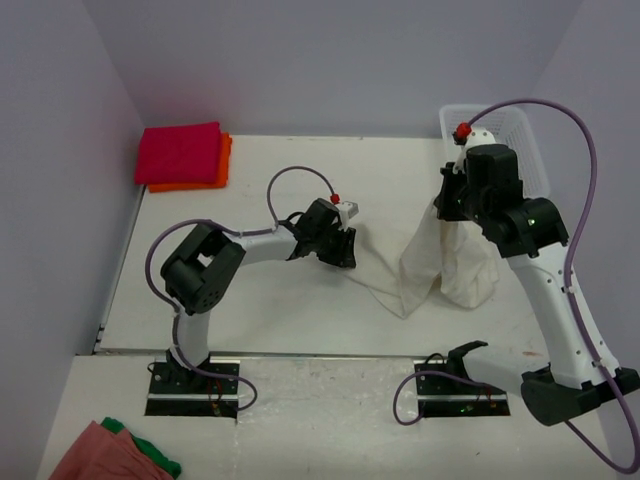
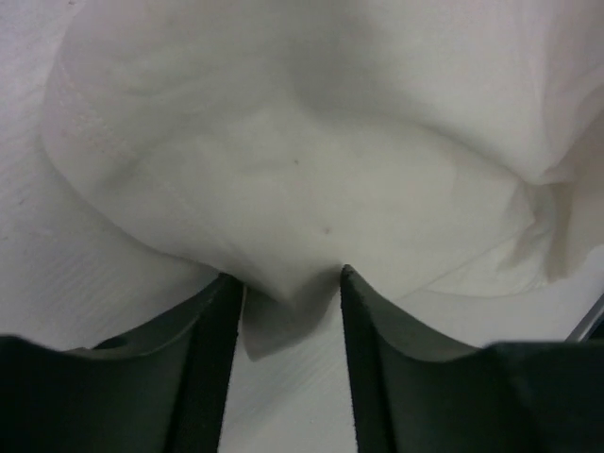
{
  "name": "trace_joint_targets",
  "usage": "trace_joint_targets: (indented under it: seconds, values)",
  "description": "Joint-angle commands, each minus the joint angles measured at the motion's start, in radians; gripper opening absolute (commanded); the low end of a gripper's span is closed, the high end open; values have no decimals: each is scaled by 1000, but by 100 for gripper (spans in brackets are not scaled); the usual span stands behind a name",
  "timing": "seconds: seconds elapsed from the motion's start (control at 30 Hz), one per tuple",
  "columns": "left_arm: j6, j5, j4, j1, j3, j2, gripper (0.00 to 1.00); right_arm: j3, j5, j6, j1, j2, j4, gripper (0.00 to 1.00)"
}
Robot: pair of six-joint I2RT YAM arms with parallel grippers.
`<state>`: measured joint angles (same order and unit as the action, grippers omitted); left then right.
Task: Fold and stack the t-shirts
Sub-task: Flatten out the tshirt
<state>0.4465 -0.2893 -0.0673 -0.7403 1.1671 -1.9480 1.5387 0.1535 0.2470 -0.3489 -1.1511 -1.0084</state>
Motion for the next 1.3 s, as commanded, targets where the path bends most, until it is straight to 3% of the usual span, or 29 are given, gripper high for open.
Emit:
trace_joint_targets:
  seconds: [0.0,0.17,0.23,0.27,0.4,0.5,0.63,0.9,1.07,1.27]
  values:
    - [14,-27,-5,-7,12,-60,43,17,32,9,-7,5,45,0]
    - [26,-31,7,-25,8,-97,26,6,20,20,-5,4,56,0]
    - [26,-30,9,-27,6,-94,12,-3,12,23,-9,-1,56,0]
    - [18,-28,0,-25,11,-86,0,-6,9,26,-9,-1,59,0]
    - [-25,100,-130,-25,35,73,0,-22,32,18,-12,-2,68,0]
    - [-68,256,-306,-25,95,311,0,-26,60,5,-12,-2,74,0]
    - [-130,442,-634,-10,332,594,0,-20,74,-6,-13,37,94,0]
    - [-169,685,-1038,-4,776,814,0,110,1,-35,-24,116,21,0]
    - [-103,769,-1115,-5,729,945,0,198,-6,-46,-33,162,-59,0]
    - [-2,760,-1094,-5,605,1043,0,199,-46,-25,-38,234,-136,0]
